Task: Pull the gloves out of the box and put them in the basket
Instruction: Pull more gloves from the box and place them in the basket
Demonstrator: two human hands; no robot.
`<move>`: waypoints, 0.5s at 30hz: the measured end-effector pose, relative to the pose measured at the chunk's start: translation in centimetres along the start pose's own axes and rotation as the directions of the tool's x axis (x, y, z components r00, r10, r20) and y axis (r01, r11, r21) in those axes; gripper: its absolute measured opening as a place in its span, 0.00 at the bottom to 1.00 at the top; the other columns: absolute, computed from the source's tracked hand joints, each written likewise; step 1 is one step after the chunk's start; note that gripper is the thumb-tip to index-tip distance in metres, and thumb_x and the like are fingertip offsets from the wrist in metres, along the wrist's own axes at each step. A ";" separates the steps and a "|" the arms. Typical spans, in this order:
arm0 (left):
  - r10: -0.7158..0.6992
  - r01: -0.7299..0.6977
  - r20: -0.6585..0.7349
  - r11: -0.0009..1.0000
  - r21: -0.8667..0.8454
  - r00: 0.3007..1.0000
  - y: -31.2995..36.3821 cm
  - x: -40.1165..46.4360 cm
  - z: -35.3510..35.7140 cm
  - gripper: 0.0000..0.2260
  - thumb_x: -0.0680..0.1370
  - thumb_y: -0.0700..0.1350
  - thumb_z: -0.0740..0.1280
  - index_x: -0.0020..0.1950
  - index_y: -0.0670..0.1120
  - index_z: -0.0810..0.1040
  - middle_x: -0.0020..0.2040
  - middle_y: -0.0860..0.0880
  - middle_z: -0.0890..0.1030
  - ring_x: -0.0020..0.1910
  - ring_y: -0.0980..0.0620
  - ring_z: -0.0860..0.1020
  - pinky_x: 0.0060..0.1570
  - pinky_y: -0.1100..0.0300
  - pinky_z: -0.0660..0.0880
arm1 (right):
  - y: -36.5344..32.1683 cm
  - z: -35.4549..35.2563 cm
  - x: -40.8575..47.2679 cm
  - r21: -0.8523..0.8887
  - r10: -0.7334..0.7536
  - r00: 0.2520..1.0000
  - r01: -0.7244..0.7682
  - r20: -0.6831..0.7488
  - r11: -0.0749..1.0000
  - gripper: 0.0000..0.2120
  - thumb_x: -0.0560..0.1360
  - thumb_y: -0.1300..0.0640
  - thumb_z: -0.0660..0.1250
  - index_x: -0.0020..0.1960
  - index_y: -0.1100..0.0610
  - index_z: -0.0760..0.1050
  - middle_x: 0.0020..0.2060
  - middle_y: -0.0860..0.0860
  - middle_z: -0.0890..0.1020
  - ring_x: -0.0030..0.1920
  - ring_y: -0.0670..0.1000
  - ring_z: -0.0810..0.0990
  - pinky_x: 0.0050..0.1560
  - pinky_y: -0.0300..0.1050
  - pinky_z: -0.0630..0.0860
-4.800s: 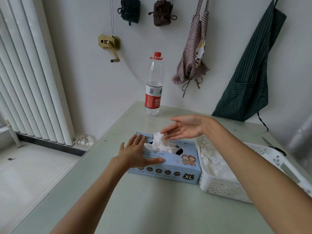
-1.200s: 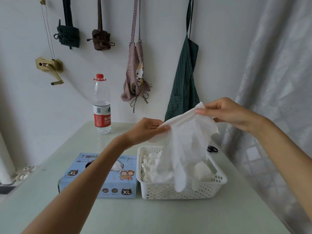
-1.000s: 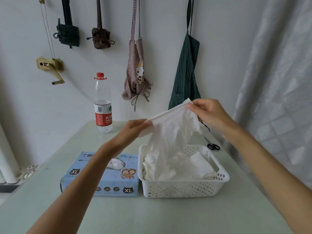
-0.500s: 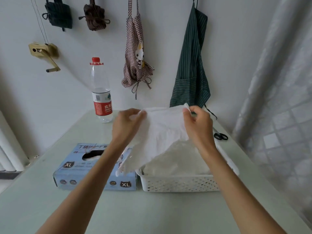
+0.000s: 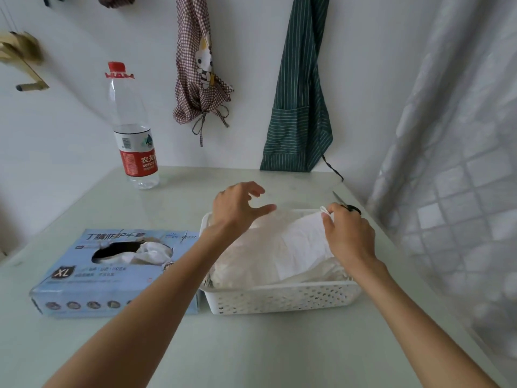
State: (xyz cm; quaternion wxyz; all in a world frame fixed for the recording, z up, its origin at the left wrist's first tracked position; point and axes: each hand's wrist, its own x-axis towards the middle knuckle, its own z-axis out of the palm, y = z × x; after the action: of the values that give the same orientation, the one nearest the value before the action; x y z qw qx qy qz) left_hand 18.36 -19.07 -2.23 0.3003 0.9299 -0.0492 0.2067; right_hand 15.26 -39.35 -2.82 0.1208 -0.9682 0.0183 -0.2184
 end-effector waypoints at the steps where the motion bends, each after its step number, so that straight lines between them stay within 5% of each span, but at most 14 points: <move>1: 0.018 -0.018 -0.031 1.000 0.002 0.999 0.0 -0.2 -0.4 0.15 0.71 0.60 0.70 0.54 0.55 0.79 0.51 0.59 0.81 0.49 0.58 0.78 0.44 0.61 0.71 | 0.1 0.0 -0.1 -0.031 -0.007 1.000 0.007 0.004 0.999 0.13 0.82 0.53 0.55 0.60 0.58 0.73 0.50 0.57 0.80 0.51 0.60 0.79 0.42 0.48 0.71; 4: 0.181 -0.182 0.022 0.983 0.029 0.983 -0.3 -1.8 -1.7 0.09 0.78 0.55 0.65 0.55 0.56 0.79 0.54 0.59 0.80 0.51 0.59 0.78 0.49 0.60 0.74 | 0.3 -0.3 -0.5 -0.111 -0.022 0.999 0.026 0.035 0.994 0.14 0.81 0.53 0.58 0.64 0.56 0.69 0.54 0.57 0.79 0.52 0.59 0.79 0.46 0.49 0.74; 6: 0.319 -0.335 0.260 0.942 0.018 0.911 -0.5 -3.3 -2.5 0.12 0.80 0.54 0.60 0.62 0.56 0.76 0.63 0.58 0.76 0.61 0.58 0.75 0.62 0.58 0.70 | 0.2 -0.8 -0.8 -0.078 -0.072 0.997 0.070 -0.027 0.995 0.17 0.79 0.55 0.62 0.66 0.56 0.67 0.57 0.55 0.78 0.54 0.56 0.79 0.45 0.47 0.74; 8: 0.347 -0.436 0.531 0.899 0.048 0.773 -0.7 -4.5 -3.0 0.22 0.80 0.58 0.55 0.74 0.55 0.63 0.75 0.57 0.62 0.73 0.58 0.60 0.71 0.61 0.55 | -0.2 -1.1 -1.3 0.035 -0.197 0.979 0.199 -0.052 0.979 0.18 0.78 0.55 0.63 0.67 0.55 0.67 0.59 0.52 0.76 0.57 0.52 0.76 0.46 0.40 0.70; 10: 0.269 -0.494 0.699 0.859 0.139 0.663 -1.1 -4.8 -2.8 0.31 0.79 0.62 0.50 0.78 0.52 0.46 0.78 0.54 0.46 0.76 0.58 0.45 0.73 0.60 0.42 | -0.6 -0.9 -1.8 0.206 -0.337 0.922 0.298 0.192 0.932 0.23 0.79 0.49 0.61 0.72 0.50 0.62 0.67 0.50 0.68 0.66 0.50 0.69 0.57 0.39 0.67; 11: 0.228 -0.522 0.737 0.831 0.194 0.636 -1.3 -4.8 -2.6 0.34 0.78 0.64 0.49 0.78 0.51 0.40 0.78 0.53 0.41 0.76 0.57 0.41 0.73 0.58 0.40 | -0.8 -0.8 -1.9 0.274 -0.370 0.835 0.275 0.408 0.922 0.28 0.79 0.43 0.59 0.76 0.47 0.54 0.73 0.48 0.60 0.73 0.50 0.59 0.66 0.44 0.63; 13: 0.142 -0.560 0.773 0.770 0.306 0.618 -1.7 -4.4 -2.2 0.40 0.76 0.68 0.49 0.76 0.48 0.34 0.77 0.51 0.36 0.76 0.55 0.38 0.75 0.54 0.38 | -0.6 -0.7 -1.9 0.255 -0.325 0.608 0.202 0.725 0.946 0.38 0.76 0.34 0.55 0.77 0.42 0.39 0.76 0.44 0.39 0.76 0.46 0.37 0.75 0.53 0.45; 15: 0.069 -0.580 0.788 0.717 0.387 0.612 -2.0 -4.1 -1.8 0.44 0.74 0.71 0.50 0.76 0.47 0.32 0.77 0.51 0.34 0.75 0.55 0.36 0.74 0.52 0.37 | -0.1 -0.6 -1.3 0.153 -0.251 0.514 0.227 0.820 0.962 0.44 0.72 0.30 0.55 0.75 0.42 0.32 0.74 0.43 0.31 0.74 0.46 0.30 0.74 0.55 0.38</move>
State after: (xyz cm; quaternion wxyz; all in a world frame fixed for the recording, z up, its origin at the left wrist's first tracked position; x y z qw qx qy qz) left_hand 14.43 -16.58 -3.69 -0.1080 0.9482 -0.2734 -0.1208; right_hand 13.84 -39.32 -2.83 0.0962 -0.9467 -0.1772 0.2512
